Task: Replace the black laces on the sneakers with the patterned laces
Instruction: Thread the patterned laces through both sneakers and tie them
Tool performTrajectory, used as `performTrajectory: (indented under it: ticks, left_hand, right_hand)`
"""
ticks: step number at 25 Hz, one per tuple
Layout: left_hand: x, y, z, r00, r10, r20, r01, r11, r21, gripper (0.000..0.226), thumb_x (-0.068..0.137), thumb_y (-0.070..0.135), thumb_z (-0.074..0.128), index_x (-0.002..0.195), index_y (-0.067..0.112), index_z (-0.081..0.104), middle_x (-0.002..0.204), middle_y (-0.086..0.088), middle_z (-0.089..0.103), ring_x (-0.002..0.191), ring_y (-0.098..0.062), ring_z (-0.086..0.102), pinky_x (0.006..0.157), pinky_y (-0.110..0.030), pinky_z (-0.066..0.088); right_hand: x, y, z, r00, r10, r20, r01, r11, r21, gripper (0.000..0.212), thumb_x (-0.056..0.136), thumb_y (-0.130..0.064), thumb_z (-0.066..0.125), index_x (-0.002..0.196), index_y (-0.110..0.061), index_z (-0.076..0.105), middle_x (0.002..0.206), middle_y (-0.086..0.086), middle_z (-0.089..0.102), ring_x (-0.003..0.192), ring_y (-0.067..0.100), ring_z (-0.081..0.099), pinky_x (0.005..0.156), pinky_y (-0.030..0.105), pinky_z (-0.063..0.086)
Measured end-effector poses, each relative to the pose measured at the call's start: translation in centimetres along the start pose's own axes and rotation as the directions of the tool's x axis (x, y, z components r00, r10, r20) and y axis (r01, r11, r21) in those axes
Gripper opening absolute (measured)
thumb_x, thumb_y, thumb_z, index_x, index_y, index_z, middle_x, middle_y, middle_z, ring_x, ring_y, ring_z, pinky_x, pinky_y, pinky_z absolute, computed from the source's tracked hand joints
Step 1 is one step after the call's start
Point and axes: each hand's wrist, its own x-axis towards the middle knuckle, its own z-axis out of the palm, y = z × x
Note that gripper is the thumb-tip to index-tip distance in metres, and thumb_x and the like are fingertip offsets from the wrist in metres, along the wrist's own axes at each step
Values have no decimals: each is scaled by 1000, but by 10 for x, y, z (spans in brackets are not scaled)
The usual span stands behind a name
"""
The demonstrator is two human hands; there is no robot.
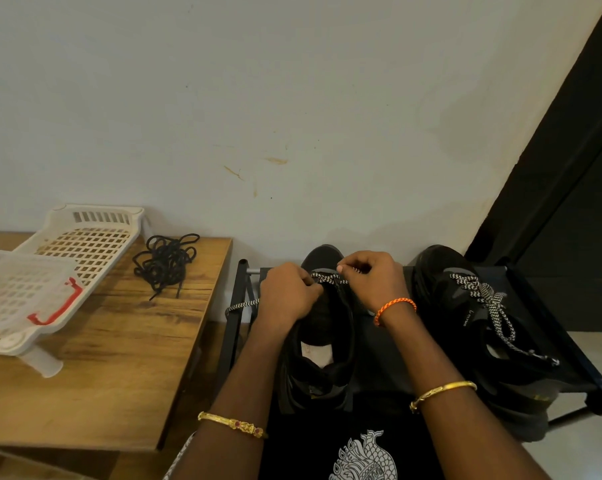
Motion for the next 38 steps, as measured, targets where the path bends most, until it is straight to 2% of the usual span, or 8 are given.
performTrajectory:
  ticks: [6, 10, 16, 23, 28, 33, 35, 38]
  left_hand:
    - [11, -18, -13, 976, -138, 171, 188, 925, -331, 14, 92, 13, 59, 94, 10, 72, 62, -1, 61, 46, -8, 47, 46, -17, 42]
    - [15, -25, -18, 945, -186, 268, 301, 816, -494, 12, 91, 11, 60, 95, 9, 71, 71, -4, 65, 64, -11, 60, 58, -23, 52]
    - [15, -28, -16, 931, -188, 314, 340, 762, -551, 11, 91, 10, 60, 96, 9, 70, 80, -5, 68, 70, -10, 63, 56, -23, 53]
    - [14, -30, -18, 932, -158, 327, 324, 767, -553, 14, 92, 11, 59, 101, 9, 70, 79, -2, 68, 71, -8, 64, 59, -22, 54]
    - [13, -29, -15, 924, -134, 358, 332, 745, -579, 17, 95, 18, 56, 93, 7, 68, 69, 2, 64, 56, -2, 62, 59, -19, 55]
    - [16, -26, -2, 973, -146, 177, 219, 826, -520, 13, 93, 17, 60, 91, 6, 67, 64, -1, 59, 52, -5, 55, 53, -17, 51]
    - [16, -24, 0, 977, -136, 164, 200, 850, -486, 14, 94, 17, 59, 85, 7, 64, 65, -3, 57, 54, -8, 53, 50, -14, 49]
    - [17, -22, 3, 978, -147, 151, 199, 881, -429, 20, 98, 17, 51, 80, 9, 56, 64, -4, 54, 53, -10, 50, 44, -13, 44]
  right_hand:
    - [1, 2, 22, 994, -4, 105, 22, 985, -172, 13, 87, -16, 61, 83, -11, 72, 96, 11, 65, 87, 19, 61, 75, 27, 51]
    - [-2, 2, 38, 995, -7, 98, 28, 977, -213, 12, 86, -20, 65, 86, -12, 74, 110, 13, 57, 106, 27, 54, 87, 36, 52]
    - [-3, 1, 46, 995, 56, 83, -37, 974, -222, 12, 85, -19, 66, 84, -11, 74, 114, 14, 56, 107, 29, 54, 90, 43, 51]
    - [-5, 4, 57, 985, 171, 34, -168, 984, -63, 15, 83, -20, 68, 68, -19, 71, 109, 11, 63, 109, 29, 54, 97, 43, 46]
    - [-5, 4, 59, 967, 254, 12, -255, 964, 72, 41, 79, -12, 71, 47, -33, 58, 86, 3, 71, 104, 28, 58, 94, 47, 48]
    - [-5, 4, 59, 964, 263, 21, -264, 959, 102, 43, 78, -13, 73, 44, -33, 57, 83, 2, 71, 104, 30, 58, 94, 49, 47]
    - [-8, 0, 54, 968, 251, 24, -253, 965, 73, 36, 80, -12, 70, 50, -31, 62, 88, 1, 70, 108, 30, 55, 98, 48, 44]
    - [-18, -7, 45, 982, 182, 48, -174, 974, -144, 18, 80, -12, 63, 92, -23, 70, 115, 3, 58, 118, 27, 42, 99, 37, 31]
